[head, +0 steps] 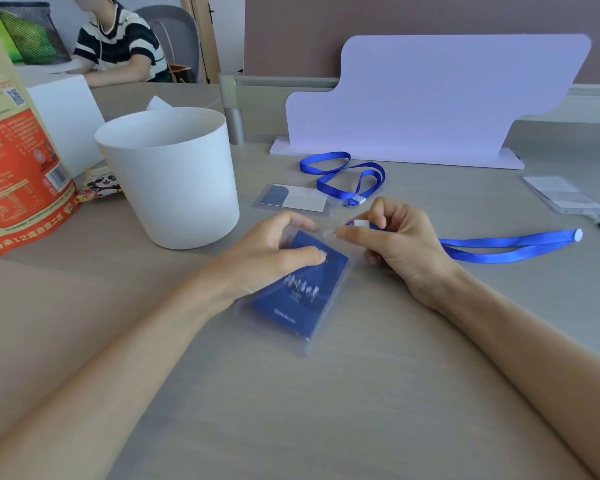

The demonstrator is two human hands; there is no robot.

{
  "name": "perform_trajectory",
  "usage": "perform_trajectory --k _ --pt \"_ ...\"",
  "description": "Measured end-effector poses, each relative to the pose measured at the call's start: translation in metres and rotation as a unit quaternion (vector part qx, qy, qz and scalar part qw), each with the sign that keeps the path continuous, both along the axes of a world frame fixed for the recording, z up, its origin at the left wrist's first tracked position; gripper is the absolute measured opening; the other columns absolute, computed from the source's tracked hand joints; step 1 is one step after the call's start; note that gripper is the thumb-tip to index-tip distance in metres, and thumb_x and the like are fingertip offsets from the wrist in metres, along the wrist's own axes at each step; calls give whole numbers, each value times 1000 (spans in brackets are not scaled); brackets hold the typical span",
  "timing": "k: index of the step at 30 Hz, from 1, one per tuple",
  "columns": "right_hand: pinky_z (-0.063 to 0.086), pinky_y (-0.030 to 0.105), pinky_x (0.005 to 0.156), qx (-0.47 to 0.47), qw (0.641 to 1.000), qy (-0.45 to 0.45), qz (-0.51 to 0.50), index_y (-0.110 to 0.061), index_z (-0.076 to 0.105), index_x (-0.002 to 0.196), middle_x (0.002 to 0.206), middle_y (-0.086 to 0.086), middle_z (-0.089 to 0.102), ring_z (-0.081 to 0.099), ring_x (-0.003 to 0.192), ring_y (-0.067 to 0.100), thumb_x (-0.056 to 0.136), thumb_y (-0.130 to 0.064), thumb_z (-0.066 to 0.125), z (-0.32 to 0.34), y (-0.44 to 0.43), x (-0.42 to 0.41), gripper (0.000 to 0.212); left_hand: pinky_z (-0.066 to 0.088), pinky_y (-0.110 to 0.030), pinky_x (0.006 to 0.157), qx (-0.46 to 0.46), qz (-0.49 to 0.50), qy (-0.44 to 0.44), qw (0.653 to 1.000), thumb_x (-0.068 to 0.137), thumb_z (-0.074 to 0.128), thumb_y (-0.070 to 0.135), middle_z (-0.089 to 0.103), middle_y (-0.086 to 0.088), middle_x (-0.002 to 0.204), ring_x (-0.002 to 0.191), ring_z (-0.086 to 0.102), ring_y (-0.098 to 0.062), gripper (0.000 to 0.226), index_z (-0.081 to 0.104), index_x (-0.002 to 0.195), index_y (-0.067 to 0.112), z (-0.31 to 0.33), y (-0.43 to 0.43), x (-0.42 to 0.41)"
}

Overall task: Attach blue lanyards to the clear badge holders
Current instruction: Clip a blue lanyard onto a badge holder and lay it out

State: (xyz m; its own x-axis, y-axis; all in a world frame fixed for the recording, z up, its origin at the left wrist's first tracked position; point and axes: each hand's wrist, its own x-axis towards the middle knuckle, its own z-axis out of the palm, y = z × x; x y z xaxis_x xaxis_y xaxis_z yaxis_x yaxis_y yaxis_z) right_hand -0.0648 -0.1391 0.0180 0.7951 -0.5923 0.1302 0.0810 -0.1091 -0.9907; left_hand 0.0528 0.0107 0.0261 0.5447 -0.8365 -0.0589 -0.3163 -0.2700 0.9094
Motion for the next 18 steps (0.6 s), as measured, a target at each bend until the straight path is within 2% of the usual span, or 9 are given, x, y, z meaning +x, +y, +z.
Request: perform_trajectory --k 1,3,5,6,9,11,13,15,18 --pt "35 22 47 5 999 -16 -29 -24 37 58 72 7 61 35 52 17 77 -7 78 -1 -3 0 49 48 -23 89 -1 -4 18 1000 77 71 25 71 2 103 95 66 -6 43 57 118 26 1 2 3" --pt "39 25 51 20 992 -51 -110 -24 46 68 67 4 54 41 49 15 78 -10 78 -2 -9 -2 36 51 -28 79 -16 -12 58 998 71 68 24 74 5 92 82 70 -12 52 53 120 26 4 5 7" --pt "40 31 55 55 981 -73 -173 -22 52 85 64 -1 51 44 50 15 78 -11 76 -4 -15 -3 28 47 -29 62 -54 9 86 995 71 68 18 72 0 71 62 66 -20 47 53 116 19 5 5 10" --pt "40 33 55 72 977 -77 -185 -21 53 91 62 -3 51 44 50 15 78 -9 74 -5 -17 -2 27 47 -28 57 -83 37 99 991 74 70 13 69 -2 65 58 64 -22 41 53 112 15 4 4 11" --pt "37 29 54 63 983 -46 -164 -20 58 94 58 -6 56 45 50 15 81 -7 67 -2 -15 -2 21 51 -27 52 -160 135 121 970 87 65 8 63 -3 63 57 66 -23 20 55 104 10 -1 1 15" --pt "36 22 49 43 990 -12 -135 -19 62 97 68 -4 64 49 49 10 85 -11 65 0 -10 -3 14 53 -25 51 -191 178 121 958 90 63 12 64 -2 78 57 67 -19 19 57 108 9 -4 -2 20" --pt "40 21 49 29 995 -4 -94 -15 66 99 71 0 66 53 50 9 89 -17 66 1 -6 -4 10 54 -25 50 -211 195 106 952 93 60 13 64 1 91 54 65 -13 21 58 114 11 -7 -3 24" --pt "42 24 53 -5 998 11 -53 -13 68 92 66 1 63 53 54 12 87 -23 70 1 -2 -6 11 53 -24 50 -217 193 71 954 96 55 14 63 3 95 50 60 -9 23 60 118 15 -10 -5 23" --pt "38 21 52 -64 996 59 1 -13 61 68 53 -5 53 45 50 11 85 -27 73 2 5 -7 24 51 -22 47 -221 187 24 957 97 52 14 62 6 91 44 54 -5 26 60 121 18 -12 -6 19"
